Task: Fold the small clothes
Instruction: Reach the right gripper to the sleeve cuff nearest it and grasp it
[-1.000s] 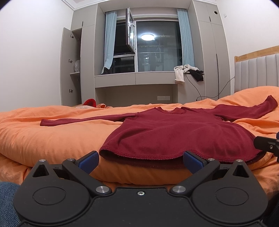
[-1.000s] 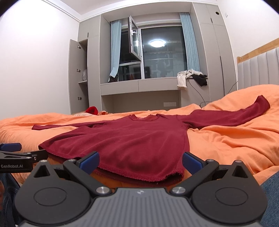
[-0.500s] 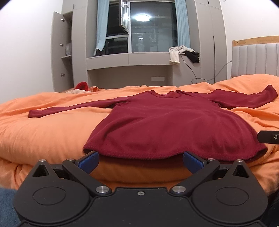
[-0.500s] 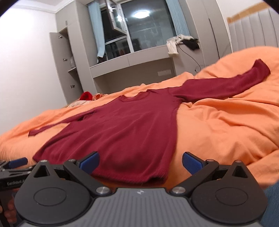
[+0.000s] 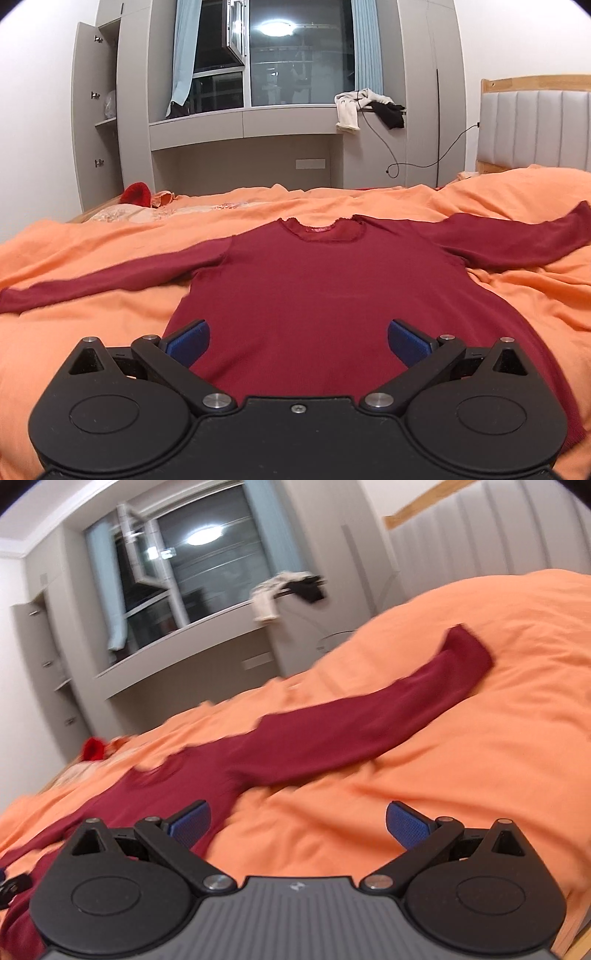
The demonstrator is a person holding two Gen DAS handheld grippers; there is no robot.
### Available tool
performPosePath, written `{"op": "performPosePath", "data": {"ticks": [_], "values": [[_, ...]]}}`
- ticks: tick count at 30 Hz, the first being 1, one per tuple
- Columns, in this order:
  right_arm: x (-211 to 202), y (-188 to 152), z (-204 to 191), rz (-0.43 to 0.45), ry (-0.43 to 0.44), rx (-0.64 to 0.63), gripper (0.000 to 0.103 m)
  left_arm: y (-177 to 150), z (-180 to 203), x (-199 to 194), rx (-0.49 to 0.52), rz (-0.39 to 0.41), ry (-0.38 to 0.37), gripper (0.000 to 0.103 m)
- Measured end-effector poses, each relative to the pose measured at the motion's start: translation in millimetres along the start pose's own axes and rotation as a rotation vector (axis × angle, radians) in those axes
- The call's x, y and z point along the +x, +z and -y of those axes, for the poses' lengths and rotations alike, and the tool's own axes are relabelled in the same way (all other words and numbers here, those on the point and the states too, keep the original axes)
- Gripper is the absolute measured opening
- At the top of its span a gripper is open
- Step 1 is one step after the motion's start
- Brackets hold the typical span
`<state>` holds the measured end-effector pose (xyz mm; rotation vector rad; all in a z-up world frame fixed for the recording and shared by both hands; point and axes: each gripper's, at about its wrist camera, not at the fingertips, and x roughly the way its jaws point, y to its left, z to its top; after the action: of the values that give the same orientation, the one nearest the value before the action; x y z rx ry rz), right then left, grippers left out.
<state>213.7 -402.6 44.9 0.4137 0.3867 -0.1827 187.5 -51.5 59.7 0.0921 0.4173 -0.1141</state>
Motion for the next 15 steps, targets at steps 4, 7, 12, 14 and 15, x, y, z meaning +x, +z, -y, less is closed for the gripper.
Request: {"op": "performPosePath", "data": {"ticks": [4, 7, 12, 14, 15], "values": [[34.9, 31.6, 36.8, 0.034, -0.095, 0.086, 0.103, 16.2, 2.9, 34.7, 0.026, 0.006, 0.008, 0.103], [63.1, 52.6, 62.4, 0.094, -0.167, 0.149, 0.103, 24.6, 4.6, 61.2, 0.04, 0.006, 0.005, 0.103], [118.1, 76.2, 103.5, 0.107, -0.265, 0.164, 0.103, 24.8, -1.1, 97.5, 0.017, -0.007, 0.017, 0.103], [135.5, 80.3, 116.9, 0.091, -0.282, 0.149, 0.103, 18.9, -7.7, 107.6, -0.009, -0.034, 0.023, 0.103], [140.4, 80.3, 120.2, 0.103, -0.299, 0.134, 0.103, 15.8, -10.4, 111.3, -0.021, -0.058, 0.027, 0.102]]}}
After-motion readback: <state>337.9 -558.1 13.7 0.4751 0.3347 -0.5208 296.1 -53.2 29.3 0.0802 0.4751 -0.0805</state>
